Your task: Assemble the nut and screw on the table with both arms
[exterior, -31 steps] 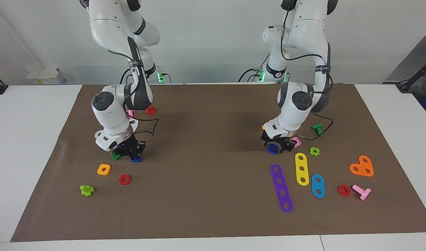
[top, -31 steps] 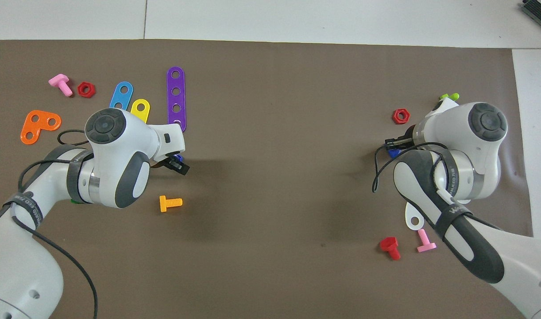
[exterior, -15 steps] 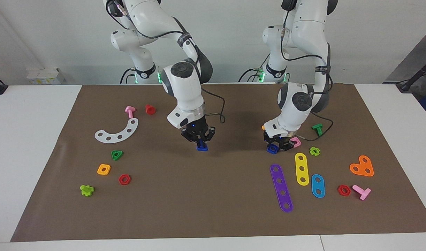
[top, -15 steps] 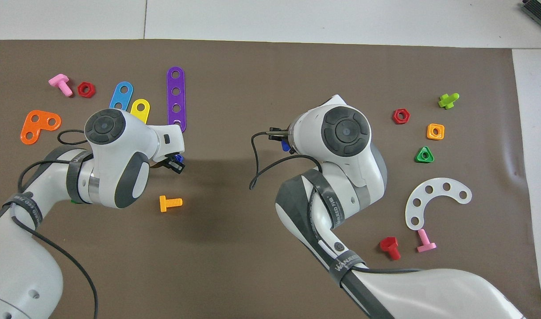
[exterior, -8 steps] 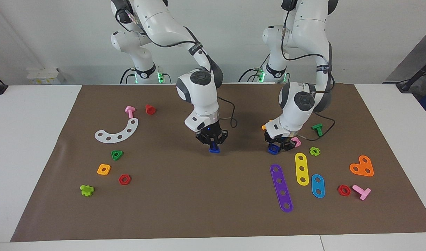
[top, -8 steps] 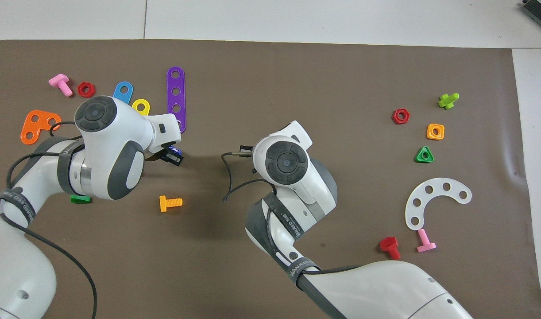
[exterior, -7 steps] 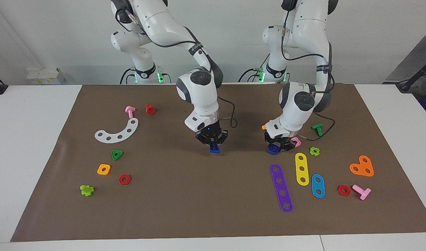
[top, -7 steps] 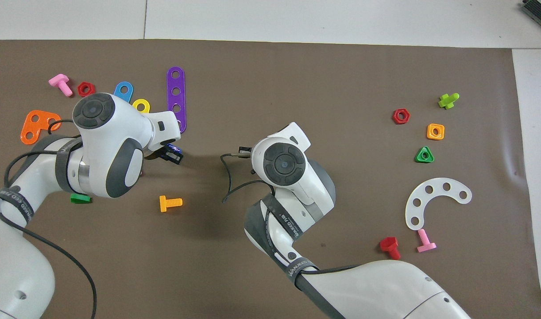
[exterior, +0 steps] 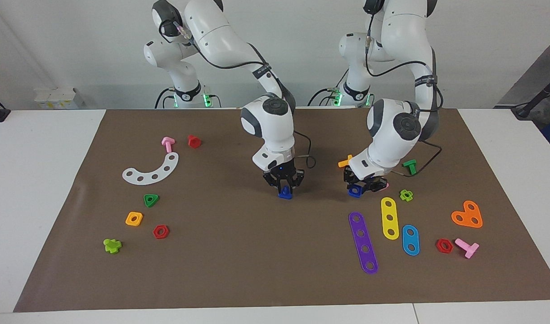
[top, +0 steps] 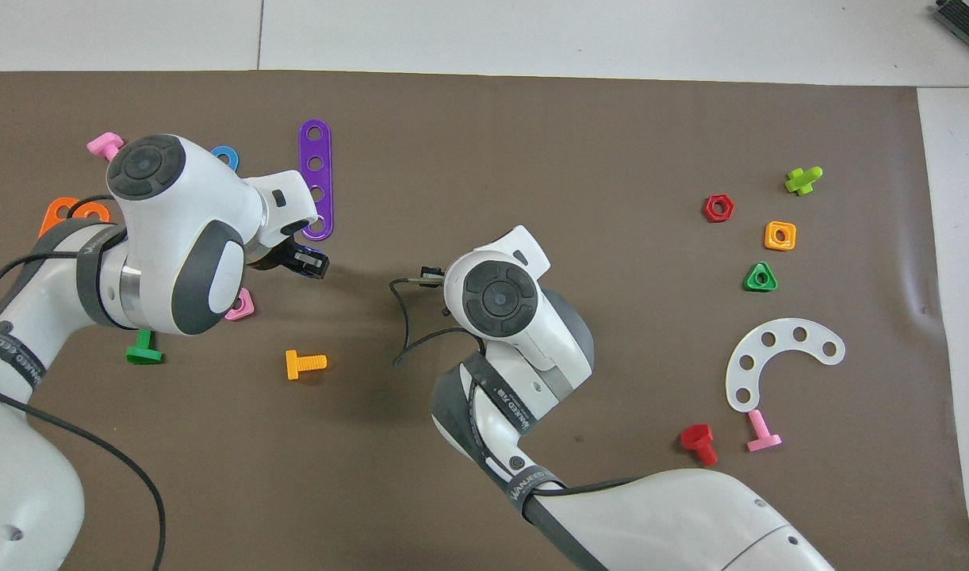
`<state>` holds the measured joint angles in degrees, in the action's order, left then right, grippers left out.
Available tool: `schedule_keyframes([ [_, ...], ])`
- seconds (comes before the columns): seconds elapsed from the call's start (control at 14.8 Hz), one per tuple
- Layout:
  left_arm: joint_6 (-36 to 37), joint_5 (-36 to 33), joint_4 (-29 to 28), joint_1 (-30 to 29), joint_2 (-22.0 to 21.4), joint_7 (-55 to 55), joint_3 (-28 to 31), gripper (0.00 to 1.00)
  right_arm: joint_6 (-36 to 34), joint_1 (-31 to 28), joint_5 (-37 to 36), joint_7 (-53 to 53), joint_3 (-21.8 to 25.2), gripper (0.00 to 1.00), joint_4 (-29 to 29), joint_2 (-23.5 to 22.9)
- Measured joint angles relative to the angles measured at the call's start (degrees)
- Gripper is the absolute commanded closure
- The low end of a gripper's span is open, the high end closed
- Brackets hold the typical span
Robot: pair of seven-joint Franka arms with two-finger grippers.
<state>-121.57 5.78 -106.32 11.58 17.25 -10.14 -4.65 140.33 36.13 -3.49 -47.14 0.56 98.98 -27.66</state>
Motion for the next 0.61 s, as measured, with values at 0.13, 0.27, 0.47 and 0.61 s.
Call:
schedule_keyframes([
  [0.13,0.03,0.3,0.37,0.11,0.17,2.83,-0.23,1.0,-5.26,-1.35,0.0,0.0,0.32,0.0,-0.7,3.93],
  [0.27,0.03,1.19,0.5,0.2,0.33,6.59,-0.44,1.0,-11.17,-3.93,-0.06,0.65,0.45,0.0,-0.92,9.31],
  [0.47,-0.11,1.51,0.91,1.53,0.6,16.41,-0.72,1.0,-17.45,-9.74,-0.08,6.35,0.58,0.0,-0.87,15.54],
  [0.61,-0.14,1.59,2.06,3.38,0.94,23.18,-0.87,1.0,-20.15,-14.61,-0.04,11.74,0.67,0.0,-0.86,18.13],
])
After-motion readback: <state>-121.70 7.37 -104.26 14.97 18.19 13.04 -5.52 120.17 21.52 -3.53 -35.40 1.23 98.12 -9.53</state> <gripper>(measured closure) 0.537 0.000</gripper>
